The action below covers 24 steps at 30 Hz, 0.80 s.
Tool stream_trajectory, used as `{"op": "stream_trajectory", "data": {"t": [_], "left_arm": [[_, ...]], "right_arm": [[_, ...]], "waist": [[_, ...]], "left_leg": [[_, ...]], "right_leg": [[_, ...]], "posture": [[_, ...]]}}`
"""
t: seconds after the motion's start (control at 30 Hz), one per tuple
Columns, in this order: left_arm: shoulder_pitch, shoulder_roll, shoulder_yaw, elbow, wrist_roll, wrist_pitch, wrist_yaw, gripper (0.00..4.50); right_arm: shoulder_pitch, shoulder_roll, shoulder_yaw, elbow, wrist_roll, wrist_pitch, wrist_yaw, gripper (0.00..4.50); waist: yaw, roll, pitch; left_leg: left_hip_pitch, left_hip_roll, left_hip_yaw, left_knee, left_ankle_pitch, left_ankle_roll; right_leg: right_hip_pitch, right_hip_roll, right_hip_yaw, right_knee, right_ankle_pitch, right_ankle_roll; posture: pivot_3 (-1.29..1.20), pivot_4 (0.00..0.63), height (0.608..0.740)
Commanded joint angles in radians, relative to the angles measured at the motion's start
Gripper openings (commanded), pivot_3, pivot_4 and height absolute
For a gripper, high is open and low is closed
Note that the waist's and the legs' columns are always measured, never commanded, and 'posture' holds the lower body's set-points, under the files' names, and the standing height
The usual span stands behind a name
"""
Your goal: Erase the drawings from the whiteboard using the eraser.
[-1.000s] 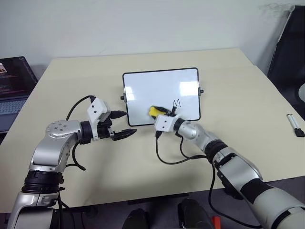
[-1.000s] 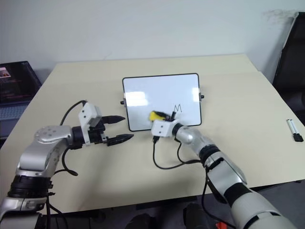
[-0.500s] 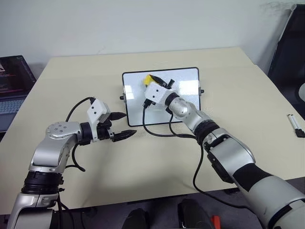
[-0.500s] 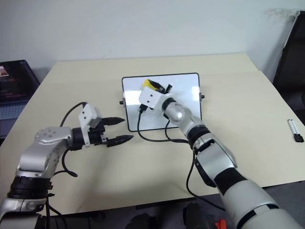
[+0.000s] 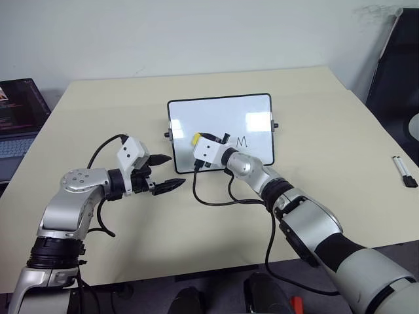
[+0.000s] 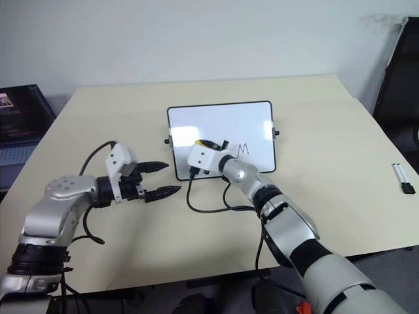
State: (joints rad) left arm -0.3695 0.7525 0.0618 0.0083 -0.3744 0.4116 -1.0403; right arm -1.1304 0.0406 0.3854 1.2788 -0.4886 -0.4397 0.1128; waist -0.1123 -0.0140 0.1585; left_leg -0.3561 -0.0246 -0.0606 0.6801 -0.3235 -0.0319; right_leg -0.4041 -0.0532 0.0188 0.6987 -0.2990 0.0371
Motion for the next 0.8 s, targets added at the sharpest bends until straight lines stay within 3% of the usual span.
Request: {"op": "stream_trajectory", "data": {"t": [0.03, 0.33, 0.53, 0.8], "left_arm": [[-0.025, 0.013, 0.023, -0.009, -0.008, -0.005, -0.002, 4.50], [-0.030, 0.005, 0.014, -0.020, -0.017, -0.004, -0.013, 4.50], [-0.039, -0.019, -0.006, -0.079, -0.026, -0.007, -0.016, 4.50], [-0.089, -0.048, -0.072, -0.082, 0.030, -0.044, -0.002, 4.50]], "right_arm": [[0.005, -0.006, -0.008, 0.005, 0.010, -0.003, 0.012, 1.32], [0.019, -0.053, -0.128, -0.183, 0.184, -0.099, 0.178, 1.32], [0.308, -0.175, -0.143, -0.699, 0.305, 0.023, 0.386, 1.32], [0.638, -0.342, -0.192, -1.134, 0.366, 0.217, 0.457, 1.32]], "waist": [[0.001, 0.000, 0.000], [0.000, 0.000, 0.000], [0.013, 0.000, 0.000], [0.042, 0.000, 0.001]], "left_leg": [[0.000, 0.000, 0.000, 0.000, 0.000, 0.000], [-0.006, 0.000, -0.003, -0.001, 0.002, -0.001], [-0.009, 0.000, -0.005, -0.003, 0.001, -0.001], [-0.009, 0.000, -0.004, -0.002, 0.001, 0.000]], "right_leg": [[0.000, 0.000, 0.000, 0.000, 0.000, 0.000], [-0.003, 0.000, -0.002, -0.003, 0.001, -0.001], [-0.003, 0.000, -0.004, -0.010, 0.001, 0.000], [-0.002, 0.000, -0.004, -0.011, 0.001, 0.000]], "posture": [[0.00, 0.150, 0.740], [0.00, 0.150, 0.740], [0.00, 0.150, 0.740], [0.00, 0.150, 0.740]]}}
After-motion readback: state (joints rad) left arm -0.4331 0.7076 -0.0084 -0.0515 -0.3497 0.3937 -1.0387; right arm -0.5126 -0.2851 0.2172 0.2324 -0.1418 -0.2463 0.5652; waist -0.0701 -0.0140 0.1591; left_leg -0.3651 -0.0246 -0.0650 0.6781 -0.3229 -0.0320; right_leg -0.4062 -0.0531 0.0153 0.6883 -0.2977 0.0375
